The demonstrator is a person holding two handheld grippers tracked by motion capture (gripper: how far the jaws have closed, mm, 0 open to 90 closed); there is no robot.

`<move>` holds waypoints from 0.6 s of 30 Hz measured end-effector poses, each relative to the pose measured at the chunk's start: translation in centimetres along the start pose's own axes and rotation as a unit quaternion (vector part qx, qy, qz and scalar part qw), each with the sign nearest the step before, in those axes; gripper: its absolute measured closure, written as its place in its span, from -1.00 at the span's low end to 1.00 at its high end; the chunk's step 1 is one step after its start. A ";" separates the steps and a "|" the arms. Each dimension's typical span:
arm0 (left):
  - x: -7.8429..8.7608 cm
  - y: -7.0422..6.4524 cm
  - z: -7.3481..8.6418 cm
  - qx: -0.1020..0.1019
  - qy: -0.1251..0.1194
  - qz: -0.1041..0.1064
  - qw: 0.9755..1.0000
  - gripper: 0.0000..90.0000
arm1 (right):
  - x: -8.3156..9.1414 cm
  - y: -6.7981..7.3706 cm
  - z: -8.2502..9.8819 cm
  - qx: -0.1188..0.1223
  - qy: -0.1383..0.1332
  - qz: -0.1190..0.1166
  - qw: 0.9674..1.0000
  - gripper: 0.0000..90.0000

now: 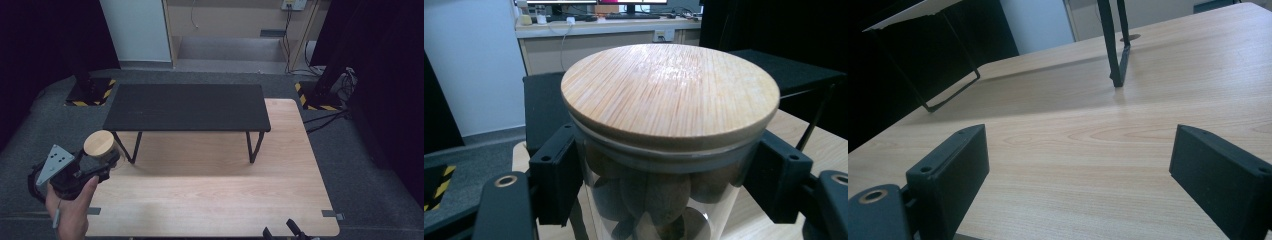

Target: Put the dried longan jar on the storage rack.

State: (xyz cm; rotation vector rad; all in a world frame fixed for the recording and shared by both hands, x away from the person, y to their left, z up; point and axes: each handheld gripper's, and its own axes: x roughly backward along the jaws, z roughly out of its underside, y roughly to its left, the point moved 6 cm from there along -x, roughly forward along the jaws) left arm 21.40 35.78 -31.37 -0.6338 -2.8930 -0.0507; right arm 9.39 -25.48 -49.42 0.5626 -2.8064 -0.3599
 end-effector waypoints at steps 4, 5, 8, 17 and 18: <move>-1.1 0.6 -1.0 0.004 -0.001 0.003 1.000 -0.45 | -0.2 0.0 -0.1 0.000 0.000 0.000 1.000 -0.80; -1.8 0.8 -1.6 0.000 -0.001 0.001 1.000 -0.45 | -0.2 0.0 -0.1 0.001 0.000 -0.001 1.000 -0.80; -2.4 1.0 -2.2 -0.005 0.000 0.000 1.000 -0.45 | -0.3 0.0 -0.1 0.001 0.000 0.000 1.000 -0.79; -5.6 2.0 -4.2 -0.012 0.005 -0.008 1.000 -0.45 | -0.3 -0.1 -0.1 -0.002 0.000 0.005 1.000 -0.79; -6.1 2.1 -4.4 -0.017 0.007 -0.010 1.000 -0.45 | -0.3 -0.1 -0.1 -0.001 0.000 0.005 1.000 -0.79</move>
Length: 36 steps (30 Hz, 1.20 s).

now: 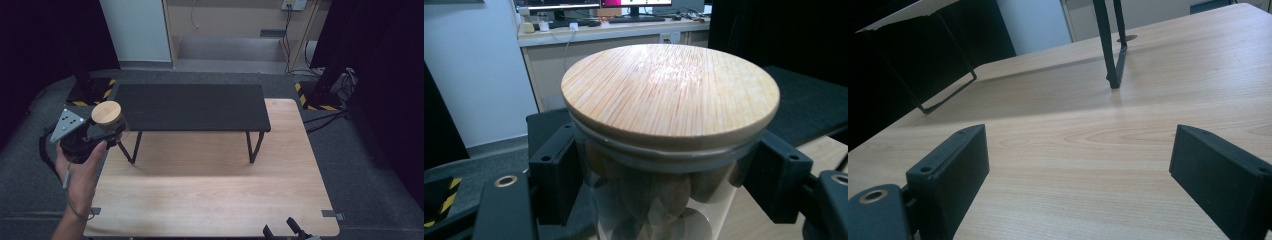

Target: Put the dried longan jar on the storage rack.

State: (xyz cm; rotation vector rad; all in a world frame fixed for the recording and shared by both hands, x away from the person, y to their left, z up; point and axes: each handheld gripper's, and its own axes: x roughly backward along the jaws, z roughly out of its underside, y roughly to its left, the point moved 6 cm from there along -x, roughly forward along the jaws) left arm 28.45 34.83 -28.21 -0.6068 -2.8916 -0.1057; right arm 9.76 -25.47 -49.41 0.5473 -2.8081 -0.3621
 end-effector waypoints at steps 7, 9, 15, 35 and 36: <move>-3.2 0.8 0.0 0.015 0.012 0.001 1.000 -0.45 | 0.1 -0.1 0.0 -0.001 -0.002 0.004 1.000 -0.79; -3.9 1.1 0.1 0.022 0.011 0.000 1.000 -0.45 | 0.1 -0.2 0.0 0.000 -0.002 0.006 1.000 -0.79; -5.4 1.8 0.4 0.026 0.014 -0.014 0.999 -0.45 | 0.3 -0.5 -0.1 -0.001 -0.001 0.012 1.000 -0.79; -8.2 2.6 1.0 0.026 0.023 -0.027 0.999 -0.45 | 0.7 -0.7 -0.3 -0.001 -0.005 0.022 1.000 -0.79; -8.3 2.6 1.1 0.026 0.024 -0.028 0.999 -0.45 | 0.7 -0.7 -0.3 -0.002 -0.005 0.022 1.000 -0.79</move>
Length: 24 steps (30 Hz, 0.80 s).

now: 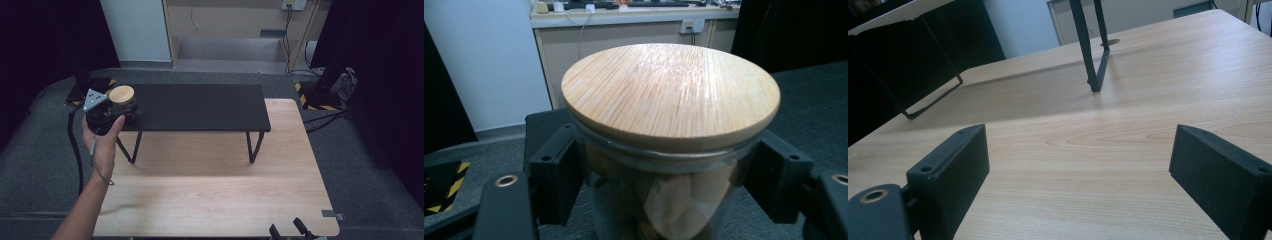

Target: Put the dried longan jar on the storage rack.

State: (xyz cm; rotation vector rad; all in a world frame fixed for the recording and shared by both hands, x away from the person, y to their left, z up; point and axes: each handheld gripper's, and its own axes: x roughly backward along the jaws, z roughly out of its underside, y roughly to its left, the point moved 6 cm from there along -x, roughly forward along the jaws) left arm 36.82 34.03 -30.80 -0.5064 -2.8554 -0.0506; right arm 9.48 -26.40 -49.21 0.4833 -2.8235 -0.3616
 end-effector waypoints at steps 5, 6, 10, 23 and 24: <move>-0.3 0.1 0.2 -0.002 -0.004 -0.001 1.000 -0.45 | -0.1 0.1 0.0 0.000 0.003 -0.001 1.000 -0.79; -0.3 0.1 0.2 -0.003 -0.004 -0.002 1.000 -0.45 | -0.1 0.1 0.0 0.000 0.002 0.000 1.000 -0.79; -0.4 0.1 0.2 -0.003 -0.004 -0.005 1.000 -0.45 | 0.0 0.1 0.1 -0.001 0.003 0.001 1.000 -0.79; -0.3 0.3 0.6 0.002 -0.007 -0.013 1.000 -0.85 | -0.2 0.1 0.0 0.000 0.004 -0.004 1.000 -0.79; -0.2 0.3 0.6 0.001 -0.009 -0.013 1.000 -0.87 | -0.2 0.1 0.0 0.000 0.004 -0.005 1.000 -0.79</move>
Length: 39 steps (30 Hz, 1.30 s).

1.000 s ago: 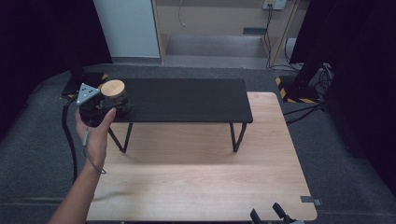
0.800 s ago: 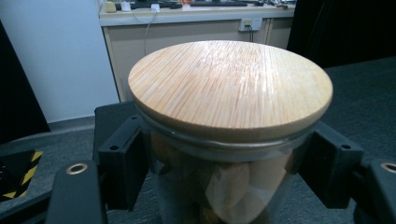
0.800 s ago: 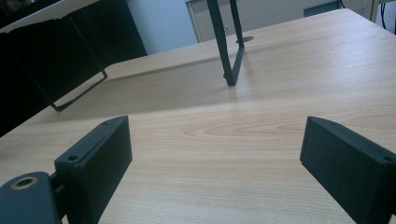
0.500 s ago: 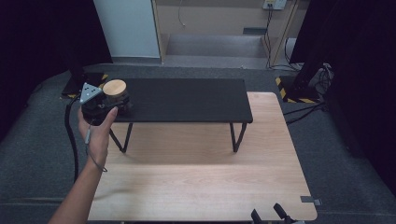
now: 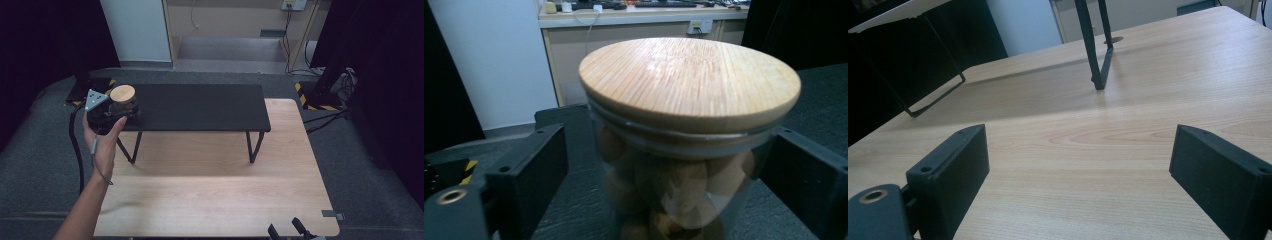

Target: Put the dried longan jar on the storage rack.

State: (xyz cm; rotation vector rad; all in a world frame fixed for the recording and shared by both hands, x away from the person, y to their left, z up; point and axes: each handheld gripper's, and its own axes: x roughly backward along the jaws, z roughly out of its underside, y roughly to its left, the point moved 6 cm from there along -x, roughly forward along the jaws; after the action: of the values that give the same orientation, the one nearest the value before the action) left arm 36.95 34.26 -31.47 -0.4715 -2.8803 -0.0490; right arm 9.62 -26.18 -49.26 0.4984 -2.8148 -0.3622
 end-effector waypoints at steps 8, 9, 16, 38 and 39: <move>1.3 -0.5 0.0 -0.012 -0.014 0.002 1.000 -0.94 | -0.1 0.1 0.0 0.002 0.001 -0.003 1.000 -0.80; 1.6 -0.5 0.0 -0.014 -0.015 0.004 1.000 -0.94 | -0.1 0.2 -0.1 0.003 0.000 -0.003 1.000 -0.80; 3.5 -1.3 0.5 -0.025 -0.029 0.001 0.999 -0.94 | -0.2 0.3 -0.2 0.004 0.000 -0.005 1.000 -0.80; 10.9 -3.2 9.3 0.008 -0.029 0.000 1.000 -0.94 | -0.9 0.8 -0.2 0.009 0.005 -0.019 1.000 -0.80; 11.3 -3.3 9.8 0.008 -0.028 -0.002 1.000 -0.94 | -1.0 0.8 -0.2 0.010 0.004 -0.020 1.000 -0.80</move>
State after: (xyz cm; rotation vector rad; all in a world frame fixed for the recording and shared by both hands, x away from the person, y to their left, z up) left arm 23.42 35.32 -38.47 -0.4704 -2.9350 -0.0133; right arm 10.33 -25.10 -49.08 0.5602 -2.8066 -0.3402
